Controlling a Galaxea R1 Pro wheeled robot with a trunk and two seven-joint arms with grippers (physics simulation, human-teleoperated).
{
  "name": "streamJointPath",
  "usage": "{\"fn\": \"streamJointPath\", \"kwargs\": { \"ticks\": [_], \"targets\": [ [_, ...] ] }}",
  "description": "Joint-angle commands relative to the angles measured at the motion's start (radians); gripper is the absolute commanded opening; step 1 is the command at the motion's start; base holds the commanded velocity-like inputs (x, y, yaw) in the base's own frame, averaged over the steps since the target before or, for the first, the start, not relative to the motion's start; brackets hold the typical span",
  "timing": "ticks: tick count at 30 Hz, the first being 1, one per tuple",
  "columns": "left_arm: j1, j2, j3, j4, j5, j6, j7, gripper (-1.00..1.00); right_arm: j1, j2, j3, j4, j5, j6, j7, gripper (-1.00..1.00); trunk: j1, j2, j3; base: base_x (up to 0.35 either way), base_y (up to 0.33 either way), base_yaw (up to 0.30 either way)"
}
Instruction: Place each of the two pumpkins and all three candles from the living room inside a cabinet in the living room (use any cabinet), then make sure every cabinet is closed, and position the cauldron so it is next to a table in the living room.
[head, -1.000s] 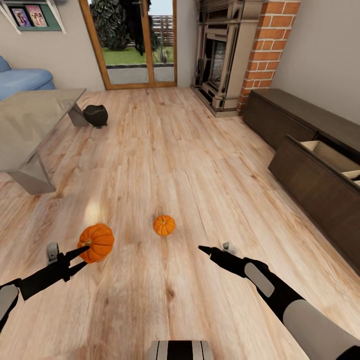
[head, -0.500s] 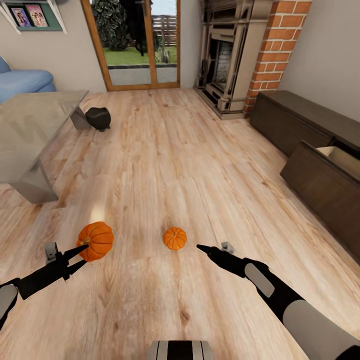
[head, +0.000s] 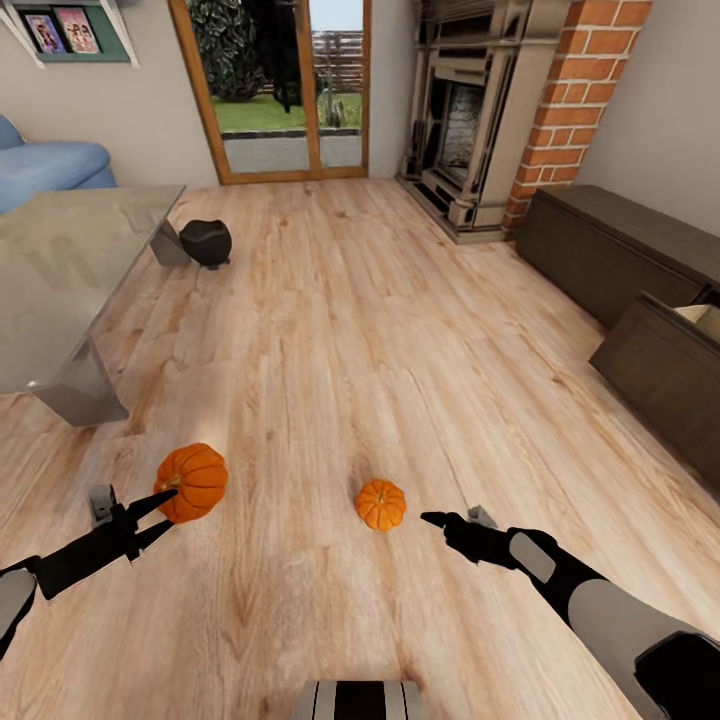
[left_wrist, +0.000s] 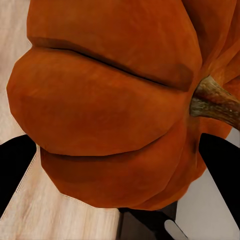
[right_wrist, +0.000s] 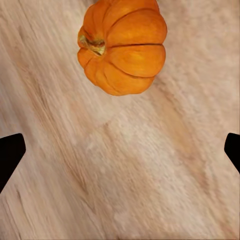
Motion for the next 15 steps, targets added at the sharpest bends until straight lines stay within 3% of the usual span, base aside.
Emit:
{"fn": "streamJointPath", "kwargs": {
  "ticks": [1, 5, 15],
  "targets": [
    [-0.001, 0.000, 0.002, 0.000, 0.011, 0.009, -0.003, -1.00, -0.002, -0.001, 0.004, 0.004, -0.004, -0.006, 0.001, 1.00, 0.000, 0.000, -0.001, 0.225, 0.223, 0.000],
    [-0.001, 0.001, 0.002, 0.000, 0.011, 0.009, -0.004, -1.00, -0.004, 0.003, 0.004, 0.011, -0.003, -0.033, -0.001, 1.00, 0.000, 0.000, -0.001, 0.121, 0.116, 0.000],
    [-0.001, 0.000, 0.002, -0.002, 0.012, 0.009, -0.006, -1.00, -0.004, -0.002, 0.004, 0.012, -0.003, -0.058, -0.002, 1.00, 0.000, 0.000, -0.001, 0.010, 0.009, 0.000]
  ]
}}
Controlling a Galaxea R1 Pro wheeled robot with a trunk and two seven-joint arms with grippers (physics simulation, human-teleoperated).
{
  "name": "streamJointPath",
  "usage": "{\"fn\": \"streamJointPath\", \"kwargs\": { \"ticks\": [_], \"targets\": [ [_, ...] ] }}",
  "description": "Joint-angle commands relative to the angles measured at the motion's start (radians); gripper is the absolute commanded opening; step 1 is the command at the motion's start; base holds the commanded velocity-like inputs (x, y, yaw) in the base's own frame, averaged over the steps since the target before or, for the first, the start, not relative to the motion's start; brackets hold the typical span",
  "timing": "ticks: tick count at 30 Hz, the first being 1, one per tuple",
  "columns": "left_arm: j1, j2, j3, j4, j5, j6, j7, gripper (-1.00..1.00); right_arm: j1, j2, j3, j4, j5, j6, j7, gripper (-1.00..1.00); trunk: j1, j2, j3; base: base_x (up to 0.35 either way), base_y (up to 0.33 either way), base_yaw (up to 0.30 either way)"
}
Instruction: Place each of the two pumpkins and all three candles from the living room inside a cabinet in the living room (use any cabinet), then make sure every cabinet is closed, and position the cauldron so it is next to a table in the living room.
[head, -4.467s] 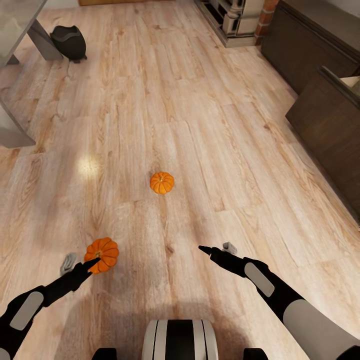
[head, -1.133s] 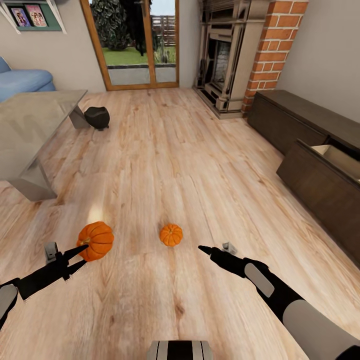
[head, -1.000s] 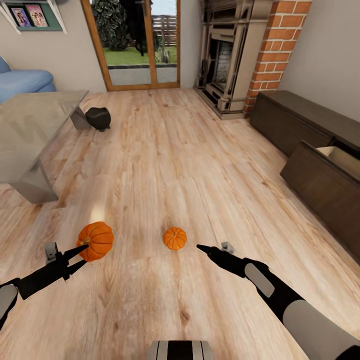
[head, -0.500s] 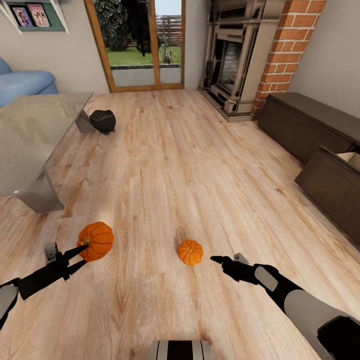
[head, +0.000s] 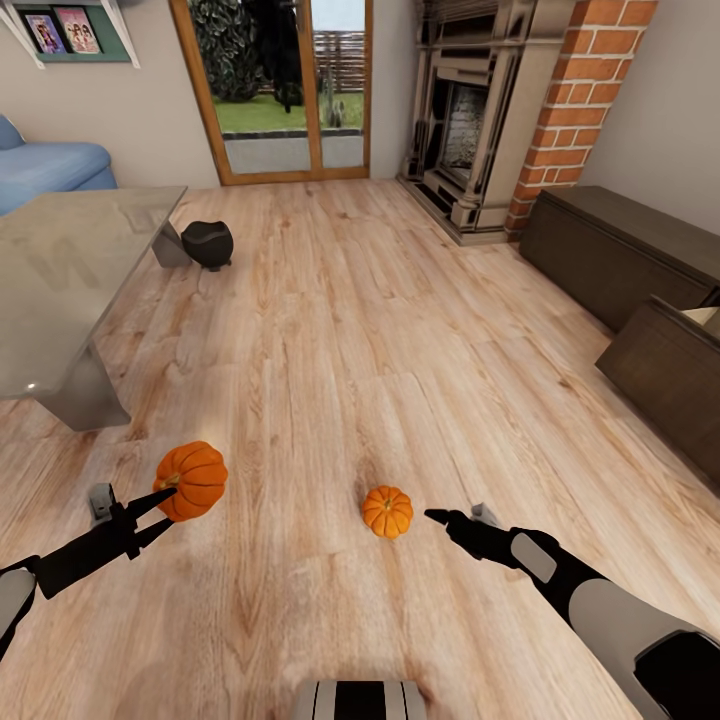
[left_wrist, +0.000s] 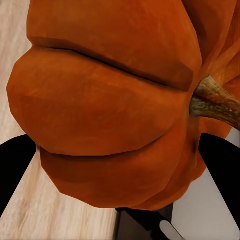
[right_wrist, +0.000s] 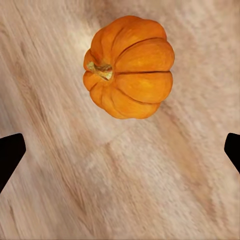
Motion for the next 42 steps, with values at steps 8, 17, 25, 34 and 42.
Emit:
{"fn": "streamJointPath", "kwargs": {
  "ticks": [8, 17, 25, 34, 42],
  "targets": [
    [-0.001, 0.001, 0.002, 0.000, 0.001, 0.004, -0.003, -1.00, -0.001, -0.002, 0.002, -0.009, -0.007, 0.001, 0.005, 1.00, 0.002, -0.001, -0.016, 0.000, 0.000, 0.000],
    [-0.001, 0.000, 0.001, -0.001, 0.001, 0.004, -0.004, -1.00, -0.001, -0.014, 0.001, -0.020, -0.007, -0.010, 0.035, 1.00, 0.006, -0.003, -0.051, 0.000, 0.000, 0.000],
    [-0.001, -0.001, 0.000, -0.013, 0.001, 0.004, -0.004, -1.00, -0.001, -0.021, 0.001, -0.083, -0.007, -0.013, 0.089, 1.00, 0.009, -0.005, -0.082, 0.000, 0.000, 0.000],
    [-0.001, -0.003, -0.003, -0.030, 0.001, 0.004, -0.004, -1.00, -0.001, -0.021, 0.000, -0.108, -0.007, -0.014, 0.114, 1.00, 0.013, -0.007, -0.117, 0.000, 0.000, 0.000],
    [-0.001, -0.004, -0.003, -0.030, 0.001, 0.004, -0.004, -1.00, -0.001, -0.021, -0.001, -0.109, -0.007, -0.014, 0.117, 1.00, 0.017, -0.009, -0.148, 0.000, 0.000, 0.000]
  ]
}}
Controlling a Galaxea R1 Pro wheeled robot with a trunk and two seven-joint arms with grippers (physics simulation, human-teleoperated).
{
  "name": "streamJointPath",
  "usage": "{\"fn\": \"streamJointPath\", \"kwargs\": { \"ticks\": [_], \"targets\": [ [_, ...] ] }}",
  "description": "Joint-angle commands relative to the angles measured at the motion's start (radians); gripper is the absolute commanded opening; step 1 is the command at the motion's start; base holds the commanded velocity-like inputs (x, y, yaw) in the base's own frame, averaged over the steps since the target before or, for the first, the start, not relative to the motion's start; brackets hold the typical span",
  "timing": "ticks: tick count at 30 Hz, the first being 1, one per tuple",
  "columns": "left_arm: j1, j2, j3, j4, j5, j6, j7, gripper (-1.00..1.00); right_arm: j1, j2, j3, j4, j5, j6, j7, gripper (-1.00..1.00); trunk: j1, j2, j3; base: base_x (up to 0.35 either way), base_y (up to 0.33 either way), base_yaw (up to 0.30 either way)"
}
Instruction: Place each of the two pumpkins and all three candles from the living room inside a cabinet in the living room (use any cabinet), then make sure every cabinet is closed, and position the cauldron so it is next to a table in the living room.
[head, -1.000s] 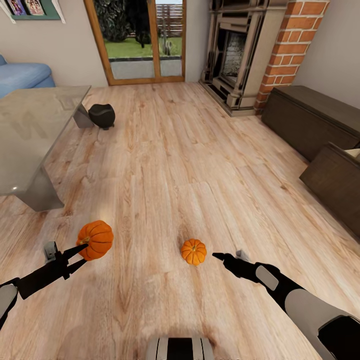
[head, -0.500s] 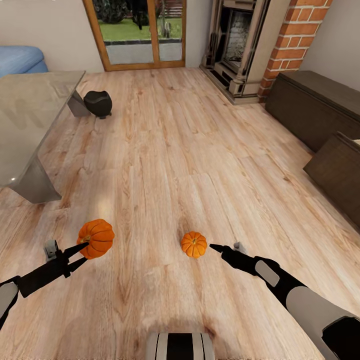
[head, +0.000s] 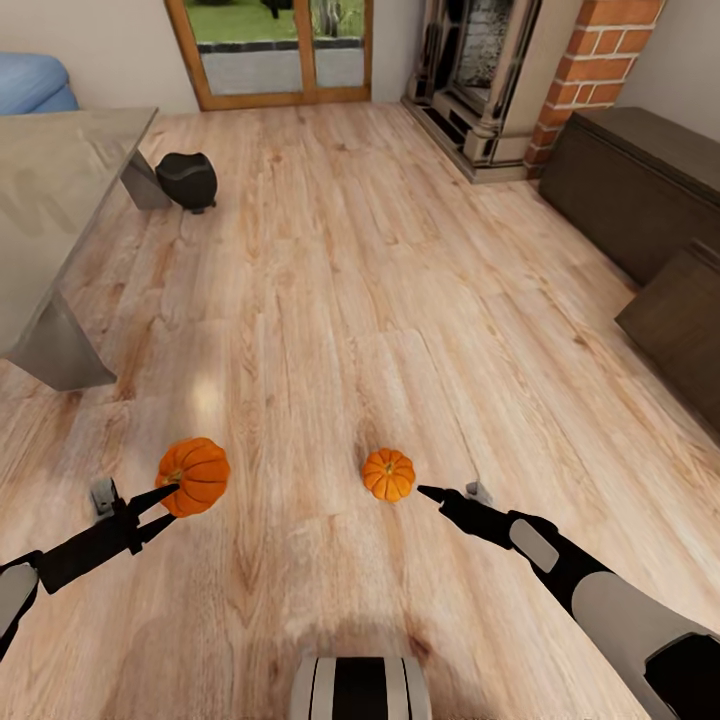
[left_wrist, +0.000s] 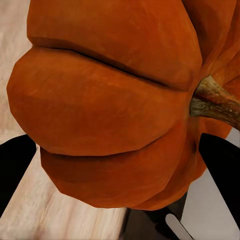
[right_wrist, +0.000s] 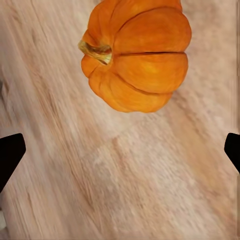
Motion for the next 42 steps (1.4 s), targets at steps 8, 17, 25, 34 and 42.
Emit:
{"fn": "streamJointPath", "kwargs": {
  "ticks": [8, 17, 25, 34, 42],
  "targets": [
    [-0.001, -0.002, 0.001, 0.000, 0.002, 0.005, -0.004, -1.00, -0.001, -0.001, 0.004, 0.000, -0.008, 0.004, 0.001, 1.00, 0.003, -0.002, -0.032, 0.000, 0.000, 0.000],
    [0.040, 0.002, 0.000, -0.162, -0.005, 0.048, -0.210, -1.00, -0.001, -0.001, 0.004, 0.000, -0.008, 0.004, 0.002, 1.00, 0.007, -0.004, -0.066, 0.000, 0.000, 0.000],
    [0.136, -0.004, -0.009, -0.442, -0.005, 0.054, -0.219, -1.00, -0.001, -0.001, 0.004, 0.000, -0.008, 0.004, 0.001, 1.00, 0.011, -0.006, -0.097, 0.000, 0.000, 0.000],
    [0.144, -0.008, -0.039, -0.477, -0.015, 0.053, -0.212, -1.00, -0.001, 0.001, 0.004, 0.000, -0.008, 0.004, 0.001, 1.00, 0.015, -0.008, -0.132, 0.000, 0.000, 0.000],
    [0.144, -0.010, -0.042, -0.479, -0.017, 0.051, -0.209, -1.00, -0.001, 0.001, 0.004, 0.000, -0.008, 0.004, 0.003, 1.00, 0.019, -0.010, -0.163, 0.000, 0.000, 0.000]
  ]
}}
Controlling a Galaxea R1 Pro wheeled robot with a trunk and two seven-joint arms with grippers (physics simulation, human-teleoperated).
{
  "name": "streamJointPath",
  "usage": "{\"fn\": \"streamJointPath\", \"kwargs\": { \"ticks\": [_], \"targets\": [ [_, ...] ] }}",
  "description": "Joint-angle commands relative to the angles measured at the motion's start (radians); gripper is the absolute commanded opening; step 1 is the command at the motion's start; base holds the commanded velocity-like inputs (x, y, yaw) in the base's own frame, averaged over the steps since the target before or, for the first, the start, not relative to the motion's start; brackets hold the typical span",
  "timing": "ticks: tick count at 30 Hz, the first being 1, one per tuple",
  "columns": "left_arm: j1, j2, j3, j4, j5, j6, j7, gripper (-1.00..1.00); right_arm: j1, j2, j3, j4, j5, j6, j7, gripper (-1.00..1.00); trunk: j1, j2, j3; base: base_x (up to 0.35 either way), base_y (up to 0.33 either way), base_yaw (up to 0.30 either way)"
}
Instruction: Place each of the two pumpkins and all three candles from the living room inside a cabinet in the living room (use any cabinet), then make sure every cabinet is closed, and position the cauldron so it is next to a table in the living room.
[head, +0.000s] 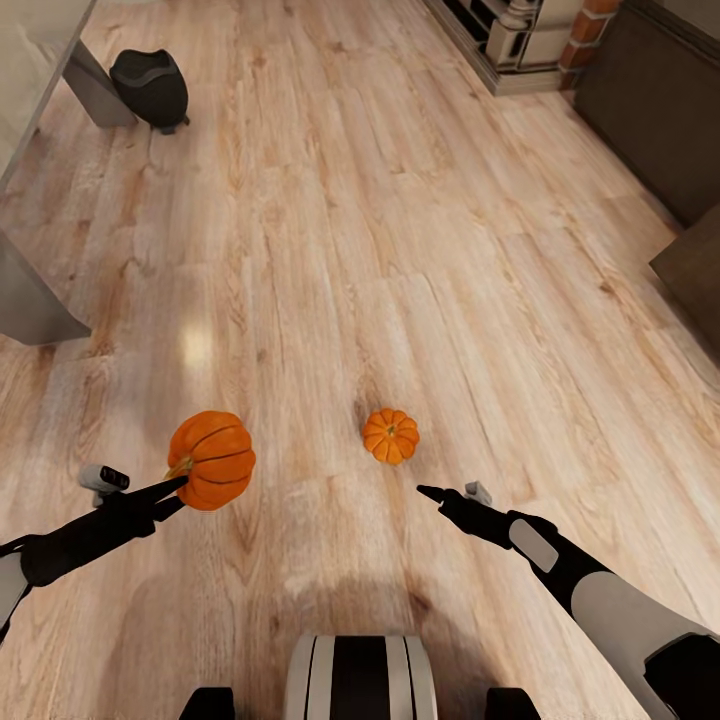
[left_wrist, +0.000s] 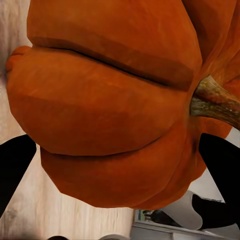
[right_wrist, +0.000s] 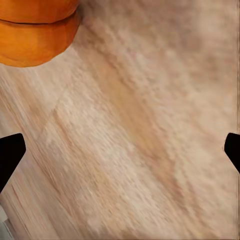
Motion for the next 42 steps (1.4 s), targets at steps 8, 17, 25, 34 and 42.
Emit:
{"fn": "streamJointPath", "kwargs": {
  "ticks": [8, 17, 25, 34, 42],
  "targets": [
    [0.000, 0.000, 0.003, 0.000, 0.004, 0.006, -0.001, -1.00, -0.001, -0.001, 0.004, 0.000, -0.009, 0.003, 0.004, 1.00, 0.001, -0.001, -0.012, 0.000, 0.000, 0.000],
    [0.001, 0.002, 0.008, 0.000, 0.006, 0.006, -0.001, -1.00, -0.001, -0.002, 0.004, 0.000, -0.008, 0.004, 0.063, 1.00, 0.001, -0.001, -0.012, 0.000, 0.000, 0.000],
    [0.000, 0.002, 0.008, 0.000, 0.006, 0.006, -0.001, -1.00, -0.001, -0.002, 0.004, 0.000, -0.008, 0.004, 0.109, 1.00, 0.001, -0.001, -0.012, 0.031, 0.000, 0.000],
    [0.000, 0.001, 0.008, 0.000, 0.005, 0.006, -0.001, -1.00, -0.001, -0.004, 0.003, 0.002, -0.009, 0.003, 0.173, 1.00, 0.001, -0.001, -0.012, 0.066, 0.000, 0.000],
    [0.001, 0.001, 0.008, 0.000, 0.005, 0.006, -0.002, -1.00, -0.001, -0.005, -0.096, 0.009, -0.010, -0.028, 0.177, 1.00, 0.001, -0.001, -0.012, 0.041, 0.000, 0.000]
  ]
}}
